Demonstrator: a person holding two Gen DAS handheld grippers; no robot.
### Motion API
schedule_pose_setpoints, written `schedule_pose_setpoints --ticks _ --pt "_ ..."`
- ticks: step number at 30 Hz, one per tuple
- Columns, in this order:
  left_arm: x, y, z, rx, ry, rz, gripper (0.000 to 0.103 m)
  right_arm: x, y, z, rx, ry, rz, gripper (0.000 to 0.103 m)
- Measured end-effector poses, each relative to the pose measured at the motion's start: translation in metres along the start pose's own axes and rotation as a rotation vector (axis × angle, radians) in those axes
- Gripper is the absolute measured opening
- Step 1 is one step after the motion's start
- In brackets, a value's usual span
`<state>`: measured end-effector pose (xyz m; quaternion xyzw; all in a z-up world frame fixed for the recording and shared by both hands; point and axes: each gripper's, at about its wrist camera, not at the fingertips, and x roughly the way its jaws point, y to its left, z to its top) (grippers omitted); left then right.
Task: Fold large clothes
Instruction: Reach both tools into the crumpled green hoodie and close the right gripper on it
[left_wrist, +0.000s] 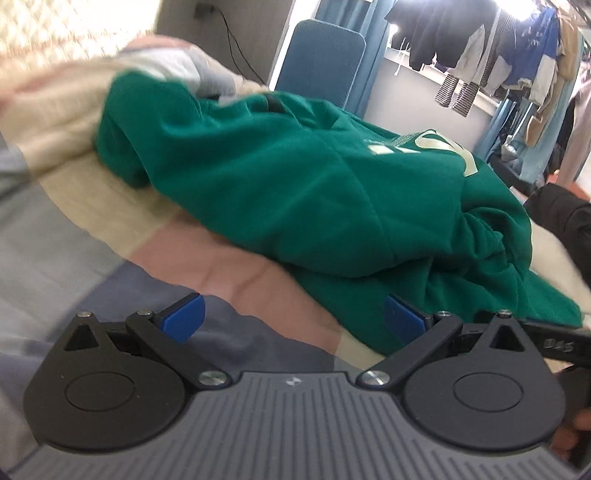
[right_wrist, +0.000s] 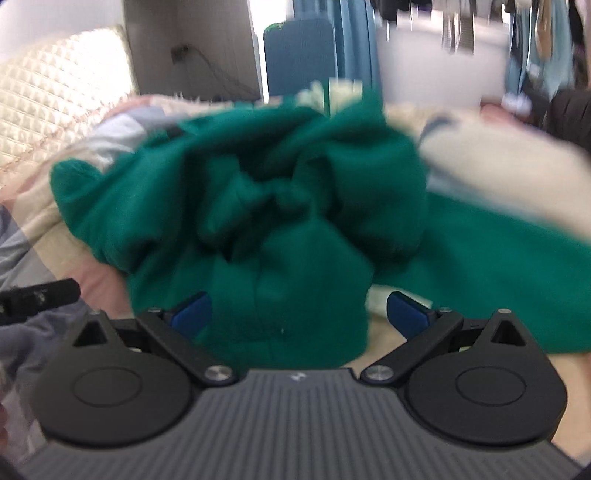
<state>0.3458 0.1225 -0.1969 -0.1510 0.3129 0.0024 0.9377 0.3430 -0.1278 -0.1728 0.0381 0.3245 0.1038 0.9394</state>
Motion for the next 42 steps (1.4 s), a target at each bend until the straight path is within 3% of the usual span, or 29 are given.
schedule_pose_setpoints --ticks 6,7,11,14,16,20,30,37,42 --pt "0.029 0.007 -0.01 -0.012 0.003 -0.051 0.103 0.029 0.008 -0.009 -0.033 -0.051 0.036 0.103" --pt "0.031 0.007 -0.011 -0.013 -0.001 -0.054 0.103 0.028 0.009 -0.007 -0.034 -0.065 0.058 0.099" --pt "0.031 0.009 -0.012 -0.02 -0.015 -0.06 0.103 0.021 0.02 -0.009 -0.131 -0.093 0.09 0.054" --pt "0.024 0.009 -0.014 -0.025 -0.033 -0.06 0.103 0.008 0.025 -0.015 -0.174 -0.1 0.091 0.028" --pt "0.016 0.008 -0.017 -0.02 -0.044 -0.066 0.103 -0.001 0.028 -0.015 -0.179 -0.108 0.104 0.02" --pt "-0.013 0.006 -0.028 0.014 -0.063 -0.038 0.103 -0.033 0.031 -0.007 -0.149 -0.124 0.148 0.016" --pt "-0.098 -0.003 -0.028 -0.037 -0.176 -0.08 0.103 -0.113 0.049 -0.009 -0.188 -0.176 0.218 0.015" --pt "-0.143 -0.016 -0.038 -0.057 -0.193 -0.117 0.103 -0.149 0.059 -0.027 -0.223 -0.108 0.255 0.015" --pt "-0.149 -0.01 -0.039 -0.09 -0.163 -0.146 0.103 -0.162 0.063 -0.049 -0.215 -0.029 0.292 0.015"
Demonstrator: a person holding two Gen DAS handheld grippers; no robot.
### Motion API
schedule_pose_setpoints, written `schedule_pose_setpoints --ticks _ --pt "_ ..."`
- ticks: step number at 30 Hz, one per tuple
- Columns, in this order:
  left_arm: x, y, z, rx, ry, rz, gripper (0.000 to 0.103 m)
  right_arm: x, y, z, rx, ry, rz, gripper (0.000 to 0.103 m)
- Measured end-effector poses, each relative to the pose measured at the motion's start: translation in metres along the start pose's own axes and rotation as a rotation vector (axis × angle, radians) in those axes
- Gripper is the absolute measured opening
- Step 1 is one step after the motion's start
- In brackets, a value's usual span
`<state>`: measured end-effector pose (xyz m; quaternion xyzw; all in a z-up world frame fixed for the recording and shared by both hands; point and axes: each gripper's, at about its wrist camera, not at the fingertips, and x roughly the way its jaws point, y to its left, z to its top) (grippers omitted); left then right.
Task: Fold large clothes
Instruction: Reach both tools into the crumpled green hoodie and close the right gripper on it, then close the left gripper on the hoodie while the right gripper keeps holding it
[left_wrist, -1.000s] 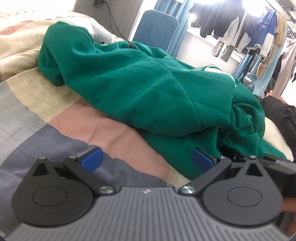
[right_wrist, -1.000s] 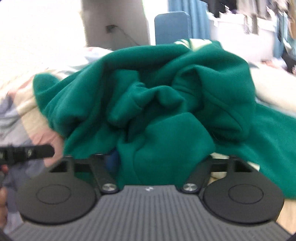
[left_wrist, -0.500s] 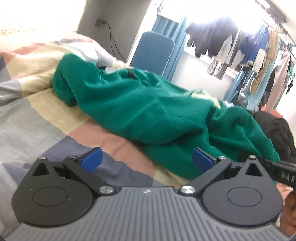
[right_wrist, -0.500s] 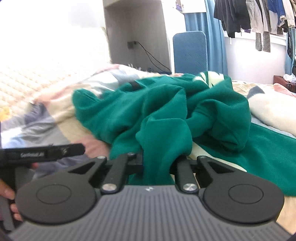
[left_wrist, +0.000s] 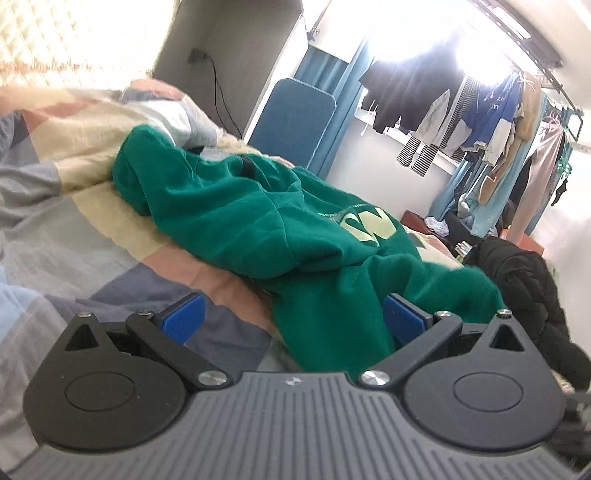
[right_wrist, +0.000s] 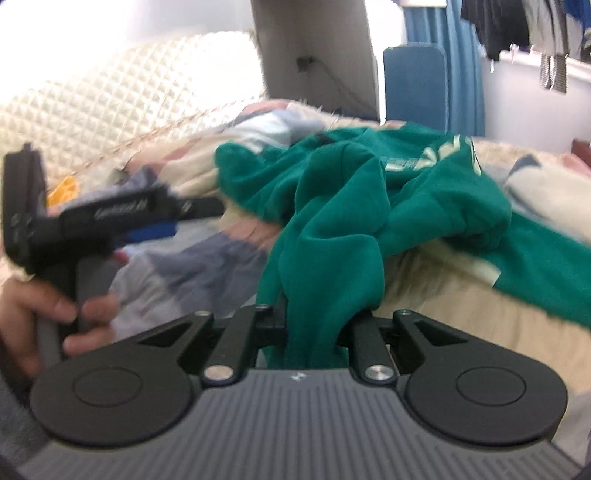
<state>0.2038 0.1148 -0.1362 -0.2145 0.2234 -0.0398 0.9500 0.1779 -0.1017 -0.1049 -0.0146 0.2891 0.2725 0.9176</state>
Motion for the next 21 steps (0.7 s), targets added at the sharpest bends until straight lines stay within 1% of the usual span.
schedule_pose_setpoints --ticks 3,6,7,8,9,10,12,14,16,18,21 --pt "0.004 0.007 0.0 -0.049 0.024 -0.018 0.103 0.004 0.003 -0.008 0.01 0.048 -0.02 0.015" --pt "0.012 0.015 0.0 -0.092 0.049 -0.024 0.103 0.006 -0.005 -0.005 0.068 0.066 -0.019 0.022" --pt "0.016 0.018 0.0 -0.113 0.063 -0.033 0.103 0.005 -0.008 -0.004 0.088 0.068 -0.013 0.031" --pt "0.019 0.021 0.0 -0.134 0.073 -0.043 0.103 0.003 -0.009 -0.002 0.103 0.067 -0.006 0.043" --pt "0.023 0.025 0.0 -0.158 0.082 -0.052 0.103 0.001 -0.012 0.0 0.118 0.056 0.009 0.052" --pt "0.028 0.028 0.001 -0.182 0.089 -0.067 0.103 -0.004 -0.014 0.0 0.133 0.046 0.025 0.064" --pt "0.036 0.034 0.004 -0.213 0.089 -0.093 0.103 -0.01 -0.017 0.003 0.158 0.026 0.056 0.065" --pt "0.047 0.037 0.007 -0.214 0.084 -0.099 0.103 -0.018 -0.026 0.007 0.197 -0.01 0.069 0.065" --pt "0.061 0.039 0.011 -0.203 0.082 -0.11 0.103 -0.018 -0.042 0.012 0.261 -0.035 0.053 0.066" --pt "0.078 0.042 0.013 -0.202 0.098 -0.132 0.102 -0.016 -0.062 0.016 0.324 -0.06 0.028 0.066" --pt "0.105 0.05 0.006 -0.251 0.148 -0.155 0.102 -0.003 -0.092 0.026 0.411 -0.077 -0.027 0.068"
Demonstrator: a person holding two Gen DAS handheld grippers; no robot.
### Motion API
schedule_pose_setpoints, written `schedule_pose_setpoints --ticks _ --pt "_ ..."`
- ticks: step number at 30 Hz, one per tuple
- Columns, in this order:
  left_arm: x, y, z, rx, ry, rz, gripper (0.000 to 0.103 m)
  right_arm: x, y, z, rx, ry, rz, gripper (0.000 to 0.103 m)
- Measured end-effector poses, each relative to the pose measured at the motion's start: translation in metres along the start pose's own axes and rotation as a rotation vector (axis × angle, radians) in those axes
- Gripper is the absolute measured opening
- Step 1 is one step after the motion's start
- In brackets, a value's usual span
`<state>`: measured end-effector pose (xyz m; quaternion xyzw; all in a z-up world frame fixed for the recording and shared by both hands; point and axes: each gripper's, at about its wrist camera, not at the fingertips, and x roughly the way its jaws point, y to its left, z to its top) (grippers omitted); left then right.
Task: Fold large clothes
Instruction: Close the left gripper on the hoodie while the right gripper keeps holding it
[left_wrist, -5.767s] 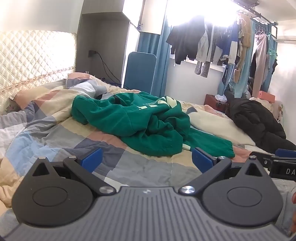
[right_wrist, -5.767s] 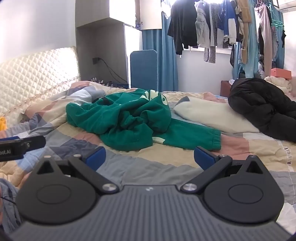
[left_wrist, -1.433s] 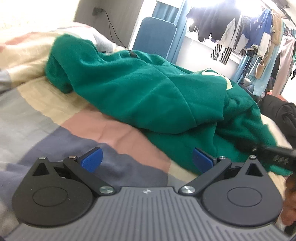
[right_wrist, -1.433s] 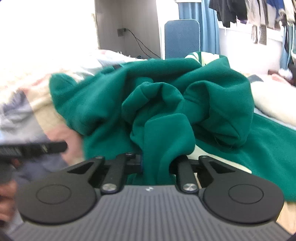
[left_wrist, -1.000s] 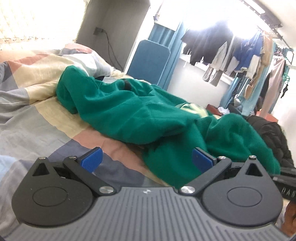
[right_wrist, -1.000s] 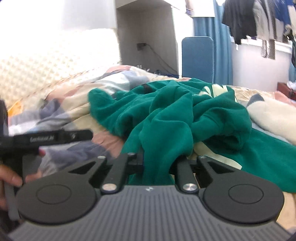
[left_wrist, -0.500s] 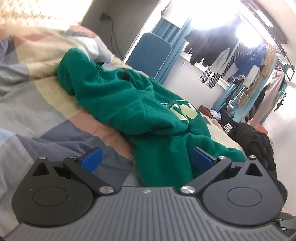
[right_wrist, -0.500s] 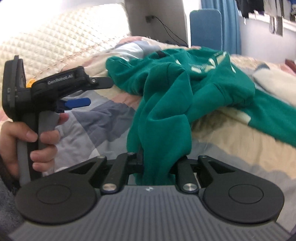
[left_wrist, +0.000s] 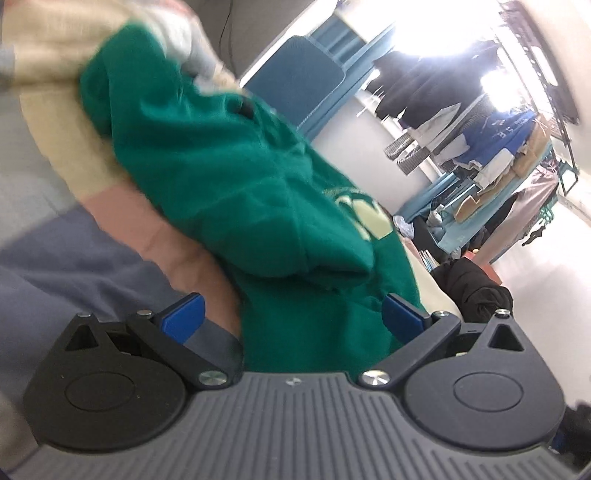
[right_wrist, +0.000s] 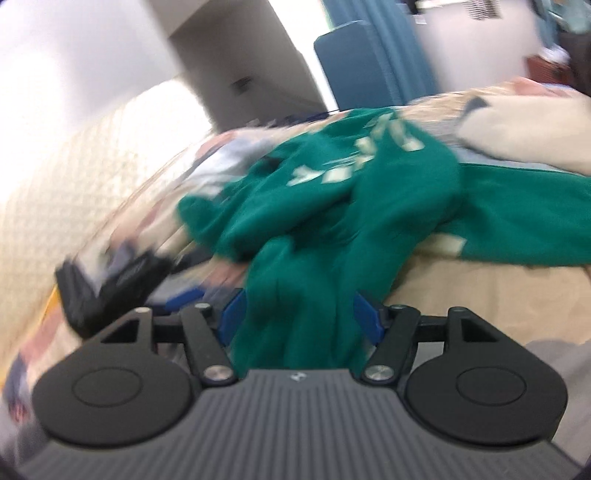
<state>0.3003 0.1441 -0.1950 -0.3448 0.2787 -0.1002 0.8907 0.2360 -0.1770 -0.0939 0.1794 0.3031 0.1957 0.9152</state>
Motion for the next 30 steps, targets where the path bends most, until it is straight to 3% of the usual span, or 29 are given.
schedule_pose_setpoints --ticks 4,11,13,15,16,17,18,20,22,30 --pt "0.031 0.01 -0.009 0.016 0.059 0.036 0.099 0.037 -0.028 0.016 0.063 -0.014 -0.044 0.069" --pt "0.059 0.019 -0.011 0.025 0.037 0.052 0.067 0.098 -0.07 0.003 0.229 0.041 0.022 0.065" --pt "0.063 0.019 -0.012 0.028 0.039 0.051 0.057 0.11 -0.067 -0.001 0.212 0.053 0.05 0.056" --pt "0.066 0.018 -0.013 0.034 0.053 0.041 0.031 0.117 -0.059 -0.001 0.166 0.067 0.069 0.042" --pt "0.067 0.013 -0.012 0.041 0.06 0.034 0.027 0.118 -0.055 0.0 0.142 0.068 0.073 0.025" --pt "0.067 0.008 -0.013 0.054 0.056 0.044 0.023 0.118 -0.052 0.0 0.129 0.067 0.081 0.015" --pt "0.067 0.003 -0.013 0.08 0.048 0.056 0.018 0.117 -0.052 0.001 0.119 0.063 0.087 0.015" --pt "0.062 -0.008 -0.014 0.111 0.037 0.062 0.013 0.109 -0.047 0.004 0.079 0.049 0.098 0.007" --pt "0.051 -0.017 -0.015 0.106 0.026 0.048 0.012 0.097 -0.039 0.007 0.039 0.027 0.11 0.007" --pt "-0.026 -0.063 -0.03 0.086 -0.076 -0.13 0.009 0.037 -0.028 0.01 0.032 -0.075 0.135 0.007"
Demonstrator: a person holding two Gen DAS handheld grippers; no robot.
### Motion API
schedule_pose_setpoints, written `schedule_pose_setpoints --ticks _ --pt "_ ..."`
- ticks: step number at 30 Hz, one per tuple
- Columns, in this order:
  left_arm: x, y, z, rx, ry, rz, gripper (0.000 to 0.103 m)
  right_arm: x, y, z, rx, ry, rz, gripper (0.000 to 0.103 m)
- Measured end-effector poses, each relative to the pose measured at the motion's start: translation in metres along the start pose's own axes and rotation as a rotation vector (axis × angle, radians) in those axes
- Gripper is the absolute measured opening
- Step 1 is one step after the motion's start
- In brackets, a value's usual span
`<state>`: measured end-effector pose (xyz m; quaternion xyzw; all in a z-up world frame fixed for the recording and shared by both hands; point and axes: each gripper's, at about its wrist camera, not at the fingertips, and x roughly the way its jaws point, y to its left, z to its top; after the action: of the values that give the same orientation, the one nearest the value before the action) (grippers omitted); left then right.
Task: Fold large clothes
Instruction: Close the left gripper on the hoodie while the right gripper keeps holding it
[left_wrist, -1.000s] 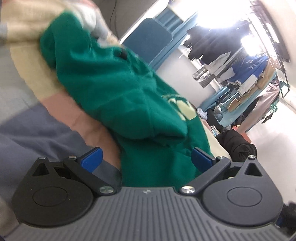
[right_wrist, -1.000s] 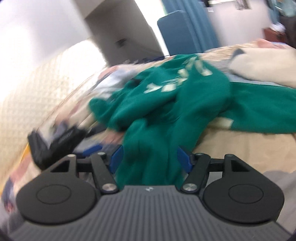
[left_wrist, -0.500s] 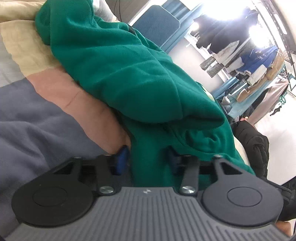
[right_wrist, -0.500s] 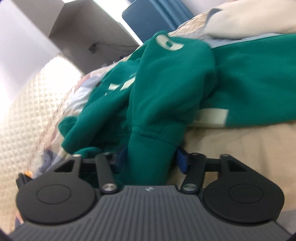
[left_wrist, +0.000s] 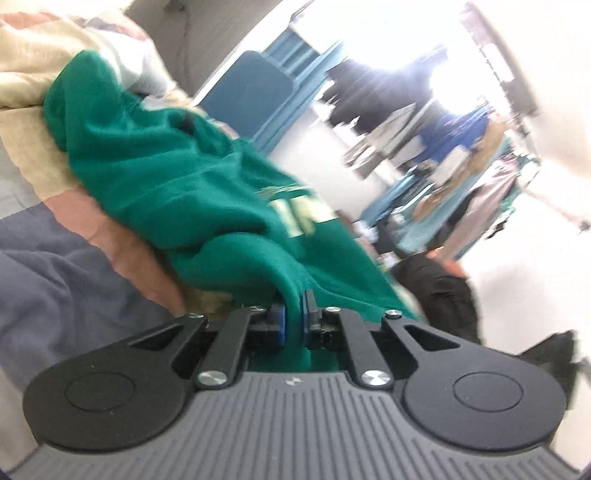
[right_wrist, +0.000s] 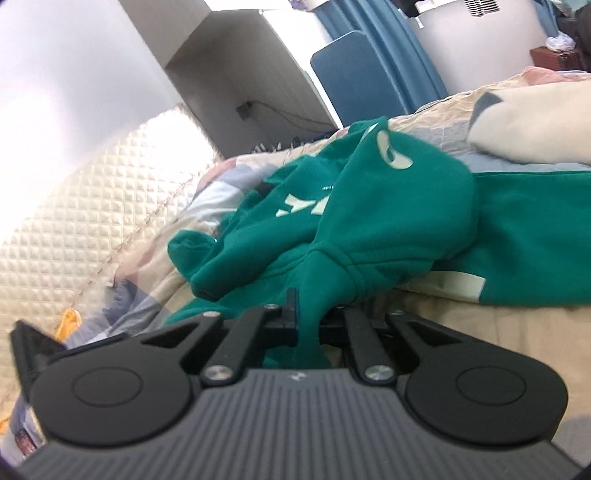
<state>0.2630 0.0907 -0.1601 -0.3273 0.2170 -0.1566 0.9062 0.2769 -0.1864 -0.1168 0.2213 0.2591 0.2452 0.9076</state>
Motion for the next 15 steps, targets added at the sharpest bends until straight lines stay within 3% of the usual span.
schedule_pose_setpoints --ticks 7,10,12,15 --pt "-0.074 -0.04 -0.021 0.015 0.005 -0.089 0.009 -0.049 0.02 -0.006 -0.06 -0.032 0.003 0.007" --pt "-0.096 -0.05 -0.038 0.019 0.048 -0.116 0.009 -0.067 0.025 -0.012 -0.061 -0.023 -0.011 0.007" --pt "-0.102 -0.055 -0.048 0.023 0.097 -0.104 0.009 -0.074 0.026 -0.015 -0.057 -0.004 -0.044 0.007" --pt "-0.1 -0.054 -0.064 0.034 0.14 -0.02 0.009 -0.07 0.021 -0.022 -0.036 0.053 -0.126 0.007"
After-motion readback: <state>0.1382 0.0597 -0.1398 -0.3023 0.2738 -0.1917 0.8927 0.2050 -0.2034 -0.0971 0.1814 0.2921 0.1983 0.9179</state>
